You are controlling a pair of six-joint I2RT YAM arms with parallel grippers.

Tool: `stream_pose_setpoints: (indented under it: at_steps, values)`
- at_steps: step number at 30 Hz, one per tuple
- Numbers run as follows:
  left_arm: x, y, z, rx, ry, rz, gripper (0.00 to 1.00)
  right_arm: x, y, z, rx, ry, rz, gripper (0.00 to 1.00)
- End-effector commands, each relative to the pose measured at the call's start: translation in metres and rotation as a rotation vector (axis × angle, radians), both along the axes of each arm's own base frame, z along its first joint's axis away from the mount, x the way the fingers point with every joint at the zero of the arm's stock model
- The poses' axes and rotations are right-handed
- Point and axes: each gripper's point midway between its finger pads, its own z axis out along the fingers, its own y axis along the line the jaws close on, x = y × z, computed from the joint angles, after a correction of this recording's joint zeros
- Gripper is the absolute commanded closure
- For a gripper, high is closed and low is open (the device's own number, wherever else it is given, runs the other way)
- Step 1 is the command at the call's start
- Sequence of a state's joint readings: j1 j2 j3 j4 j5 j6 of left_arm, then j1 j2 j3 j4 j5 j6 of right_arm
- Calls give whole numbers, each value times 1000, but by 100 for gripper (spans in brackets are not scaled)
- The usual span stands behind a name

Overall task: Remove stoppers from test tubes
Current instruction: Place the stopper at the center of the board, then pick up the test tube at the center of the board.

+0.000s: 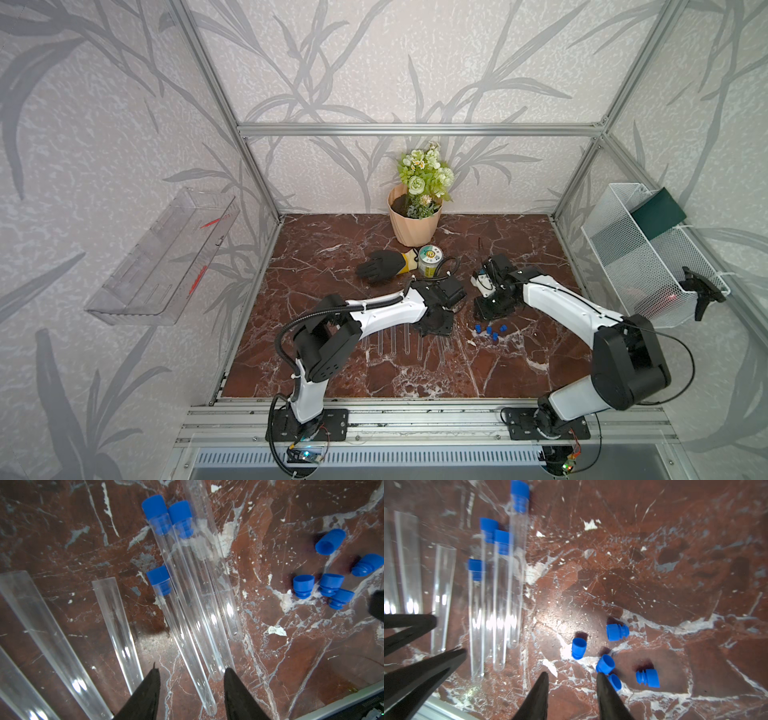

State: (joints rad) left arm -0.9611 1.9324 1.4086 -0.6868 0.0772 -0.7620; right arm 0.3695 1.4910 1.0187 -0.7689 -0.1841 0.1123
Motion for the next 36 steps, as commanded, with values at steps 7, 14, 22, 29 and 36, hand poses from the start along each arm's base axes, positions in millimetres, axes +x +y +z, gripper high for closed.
stream_pose_setpoints:
  at_steps: [7, 14, 22, 29, 36]
  values:
    - [5, 9, -7, 83, 1, 45, 55, -17, 6, 9, 74, -9, -6, 53]
    - [7, 13, -11, 106, 2, 57, 59, -17, 9, 13, 102, -17, -16, 41]
    - [7, 12, -15, 110, 1, 61, 60, -17, 9, 14, 127, -20, -35, 21]
    - [8, 8, -22, 104, 14, 60, 58, -18, 0, 14, 143, -21, -70, 18]
    - [6, 9, -28, 124, 24, 54, 58, -17, -6, 16, 150, -26, -92, 18]
